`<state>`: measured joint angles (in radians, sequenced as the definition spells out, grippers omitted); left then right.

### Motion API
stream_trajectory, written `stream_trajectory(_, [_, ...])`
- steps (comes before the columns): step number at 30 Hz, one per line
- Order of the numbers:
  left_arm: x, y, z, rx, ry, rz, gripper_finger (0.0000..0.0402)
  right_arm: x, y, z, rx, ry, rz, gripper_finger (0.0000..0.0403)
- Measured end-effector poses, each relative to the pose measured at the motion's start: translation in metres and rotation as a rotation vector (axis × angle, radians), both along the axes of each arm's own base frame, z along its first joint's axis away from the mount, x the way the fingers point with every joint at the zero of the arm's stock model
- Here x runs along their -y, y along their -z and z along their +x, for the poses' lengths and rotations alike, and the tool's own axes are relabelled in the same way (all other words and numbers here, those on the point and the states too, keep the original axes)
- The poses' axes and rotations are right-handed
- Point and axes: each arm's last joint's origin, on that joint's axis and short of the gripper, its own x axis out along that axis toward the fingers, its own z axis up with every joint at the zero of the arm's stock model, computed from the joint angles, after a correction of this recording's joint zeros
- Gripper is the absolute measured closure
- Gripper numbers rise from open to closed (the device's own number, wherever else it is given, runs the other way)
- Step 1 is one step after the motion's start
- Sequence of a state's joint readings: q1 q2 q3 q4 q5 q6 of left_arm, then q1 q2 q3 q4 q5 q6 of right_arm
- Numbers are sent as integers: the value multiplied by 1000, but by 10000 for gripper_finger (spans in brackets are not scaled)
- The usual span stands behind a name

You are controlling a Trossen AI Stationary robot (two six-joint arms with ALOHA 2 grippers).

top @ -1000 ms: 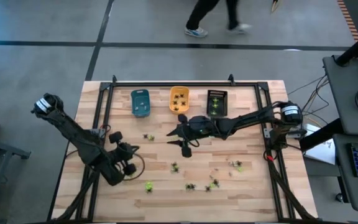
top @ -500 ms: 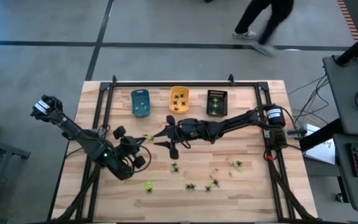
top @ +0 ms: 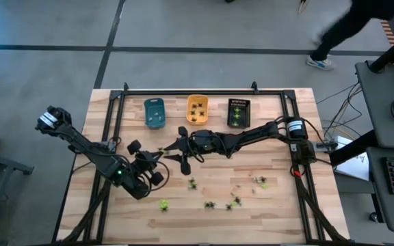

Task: Sort Halloween decoration
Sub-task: Put the green spider toy into the black bin

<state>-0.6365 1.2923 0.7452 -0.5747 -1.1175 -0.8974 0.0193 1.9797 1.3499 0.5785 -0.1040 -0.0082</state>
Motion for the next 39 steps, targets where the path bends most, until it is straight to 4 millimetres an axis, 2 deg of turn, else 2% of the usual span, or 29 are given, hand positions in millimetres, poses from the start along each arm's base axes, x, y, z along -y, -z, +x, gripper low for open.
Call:
stream_trajectory(12, [1,0,1,4,1,-2,402,1,0,0,-2,24,-19,389])
stream_trajectory(20, [1,0,1,3,1,-1,396,1,0,0,-3,25,-21,394])
stream_trajectory(31, [0,1,-1,-18,5,6,321,4,-1,-1,-20,29,-21,394])
stream_trajectory(39, [-1,3,-2,-65,22,-13,300,16,-4,-5,-73,56,-18,394])
